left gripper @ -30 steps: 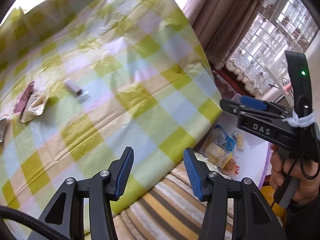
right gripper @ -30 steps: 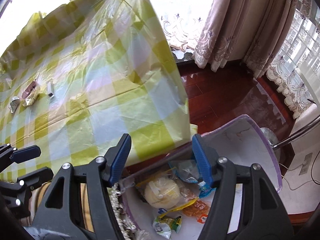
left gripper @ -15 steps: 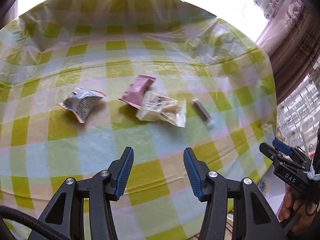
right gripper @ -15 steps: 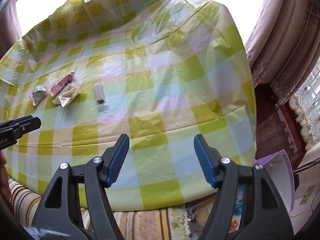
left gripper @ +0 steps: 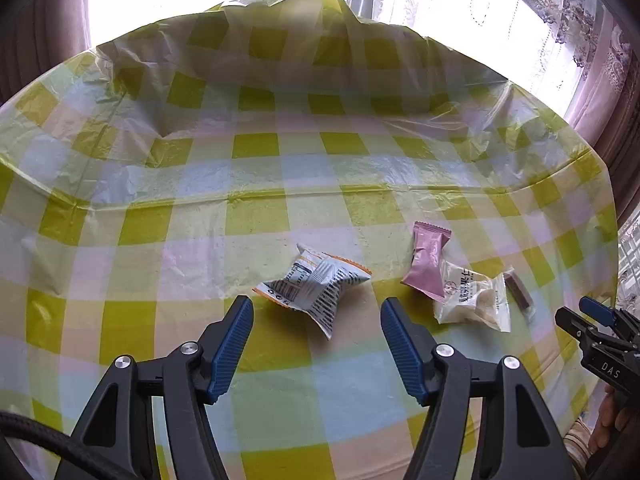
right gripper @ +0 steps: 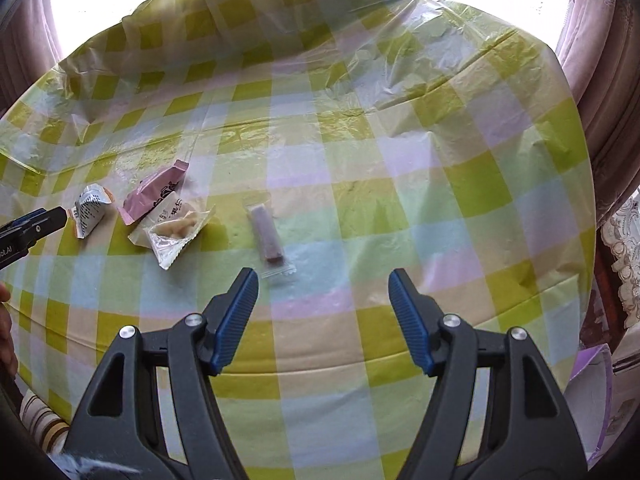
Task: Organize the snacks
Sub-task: 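Grasp the white-orange chip bag with the left gripper while the right grasps the purple stick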
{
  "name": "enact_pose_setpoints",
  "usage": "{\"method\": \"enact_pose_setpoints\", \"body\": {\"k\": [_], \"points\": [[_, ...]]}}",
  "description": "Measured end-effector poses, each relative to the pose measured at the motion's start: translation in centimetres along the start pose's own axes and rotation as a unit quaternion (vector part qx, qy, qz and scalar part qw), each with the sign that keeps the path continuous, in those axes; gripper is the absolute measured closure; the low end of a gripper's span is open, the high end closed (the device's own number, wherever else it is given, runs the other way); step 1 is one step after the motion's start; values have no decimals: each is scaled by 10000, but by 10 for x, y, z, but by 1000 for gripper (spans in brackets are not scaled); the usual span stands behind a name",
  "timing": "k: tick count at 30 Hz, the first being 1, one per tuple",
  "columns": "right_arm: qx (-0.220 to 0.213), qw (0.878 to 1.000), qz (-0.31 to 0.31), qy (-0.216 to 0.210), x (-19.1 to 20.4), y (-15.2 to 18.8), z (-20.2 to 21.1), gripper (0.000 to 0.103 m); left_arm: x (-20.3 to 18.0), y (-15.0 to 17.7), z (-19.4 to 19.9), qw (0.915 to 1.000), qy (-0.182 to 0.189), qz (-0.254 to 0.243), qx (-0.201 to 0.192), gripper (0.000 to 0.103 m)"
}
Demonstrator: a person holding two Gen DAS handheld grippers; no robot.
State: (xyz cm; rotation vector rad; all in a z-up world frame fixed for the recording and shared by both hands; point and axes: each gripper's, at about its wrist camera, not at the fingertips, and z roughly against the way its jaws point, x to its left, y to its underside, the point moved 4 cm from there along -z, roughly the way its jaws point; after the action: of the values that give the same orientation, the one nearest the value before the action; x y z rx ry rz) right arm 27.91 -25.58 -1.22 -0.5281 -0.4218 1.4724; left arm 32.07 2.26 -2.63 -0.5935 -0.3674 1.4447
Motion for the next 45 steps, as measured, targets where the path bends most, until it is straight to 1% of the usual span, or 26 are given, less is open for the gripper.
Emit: {"method": "enact_pose_setpoints", "body": {"k": [6,10,14,16,17,18,19,21,25,28,30,31,33,35,38,41,45], "points": [[68,9999,117,-61,16,-9,-24,32,-4,-11,-23,9988,-76,-468,-92,35],[148,9997,171,-132,22,-11,-37,32,-8,-12,-39,9966,-152,-806,-28,35],[194,9993,250,-174,27,-12,-47,32,-8,-10,-50,9963,-103,-854,64,35],[199,9993,254,-209,28,-13,-50,32,-8,-7,-52,9963,-37,-851,117,38],[208,9992,258,-216,28,-13,-51,32,-8,-6,-54,9964,-17,-833,167,46],[224,9992,258,-218,29,-13,-53,32,-8,-5,-55,9964,-16,-817,203,52],[236,9992,250,-223,28,-14,-55,33,-8,-4,-54,9965,-22,-815,171,54],[265,9990,249,-251,28,-15,-58,40,-8,-3,-54,9966,12,-797,186,59],[258,9990,244,-279,28,-17,-59,45,-8,-3,-53,9969,35,-760,187,59],[214,9990,265,-293,27,-18,-59,53,-8,-2,-52,9971,29,-737,194,60],[187,9989,303,-309,28,-18,-58,62,-9,-2,-50,9970,20,-743,209,61],[173,9988,333,-326,30,-18,-58,65,-10,-1,-50,9970,25,-741,218,61],[145,9983,433,-371,33,-17,-57,76,-11,0,-49,9971,28,-723,238,61],[107,9977,533,-395,37,-17,-56,83,-14,2,-47,9973,27,-692,261,62],[50,9972,639,-378,40,-14,-55,85,-17,6,-43,9975,39,-632,299,63],[83,9975,577,-407,38,-13,-53,87,-19,11,-37,9978,51,-565,344,64],[151,9981,466,-385,33,-8,-49,88,-23,13,-26,9983,59,-497,300,64]]}}
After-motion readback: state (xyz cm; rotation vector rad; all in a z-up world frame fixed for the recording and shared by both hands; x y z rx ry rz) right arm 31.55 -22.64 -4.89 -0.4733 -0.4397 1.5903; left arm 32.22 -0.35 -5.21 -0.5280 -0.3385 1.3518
